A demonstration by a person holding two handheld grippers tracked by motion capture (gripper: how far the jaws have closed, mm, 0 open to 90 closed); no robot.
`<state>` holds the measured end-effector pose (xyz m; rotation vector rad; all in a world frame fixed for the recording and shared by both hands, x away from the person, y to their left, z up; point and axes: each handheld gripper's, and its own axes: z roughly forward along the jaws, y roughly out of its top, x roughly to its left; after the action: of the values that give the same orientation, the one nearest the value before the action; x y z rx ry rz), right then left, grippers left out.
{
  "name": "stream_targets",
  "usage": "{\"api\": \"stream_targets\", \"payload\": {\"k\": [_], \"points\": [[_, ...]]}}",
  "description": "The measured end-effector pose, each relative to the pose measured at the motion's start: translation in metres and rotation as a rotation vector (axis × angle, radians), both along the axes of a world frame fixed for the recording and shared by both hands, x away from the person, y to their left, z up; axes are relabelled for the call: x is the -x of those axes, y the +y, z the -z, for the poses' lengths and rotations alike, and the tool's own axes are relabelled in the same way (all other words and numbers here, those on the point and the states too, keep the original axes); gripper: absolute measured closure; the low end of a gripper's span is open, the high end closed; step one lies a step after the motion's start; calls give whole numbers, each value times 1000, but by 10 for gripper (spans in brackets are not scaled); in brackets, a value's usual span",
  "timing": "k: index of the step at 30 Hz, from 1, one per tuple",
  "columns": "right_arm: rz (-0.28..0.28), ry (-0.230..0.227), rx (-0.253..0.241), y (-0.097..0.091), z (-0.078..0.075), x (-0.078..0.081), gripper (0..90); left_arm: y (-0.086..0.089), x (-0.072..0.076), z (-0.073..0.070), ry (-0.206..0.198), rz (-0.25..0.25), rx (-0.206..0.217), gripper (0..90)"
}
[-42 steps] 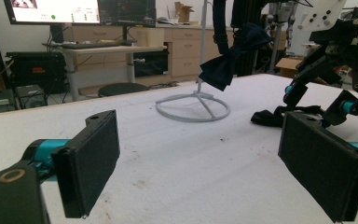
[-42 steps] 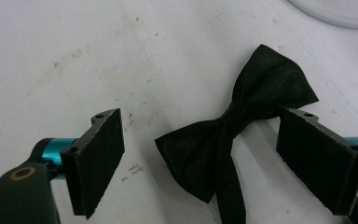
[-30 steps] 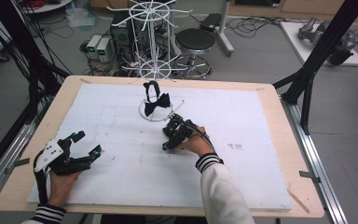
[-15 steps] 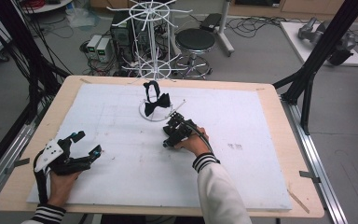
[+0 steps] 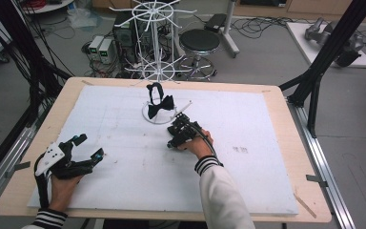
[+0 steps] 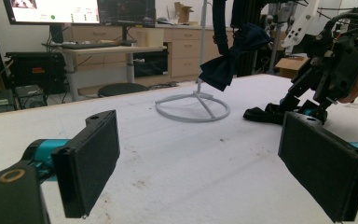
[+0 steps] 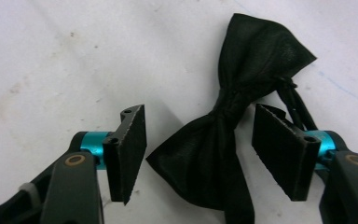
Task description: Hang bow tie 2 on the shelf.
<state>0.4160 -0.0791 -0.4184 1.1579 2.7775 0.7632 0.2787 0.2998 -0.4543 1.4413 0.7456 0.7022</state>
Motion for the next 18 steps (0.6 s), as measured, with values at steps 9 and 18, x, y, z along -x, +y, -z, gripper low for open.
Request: {"api": "stream_targets", "payload": {"k": [9,18], "points": [[2,-14,-20,1,-4,0,301,0,0,0,0,0,-1,129],[39,-29,16,3,0,-3,360,0,0,0,1,0,-1,129]]}}
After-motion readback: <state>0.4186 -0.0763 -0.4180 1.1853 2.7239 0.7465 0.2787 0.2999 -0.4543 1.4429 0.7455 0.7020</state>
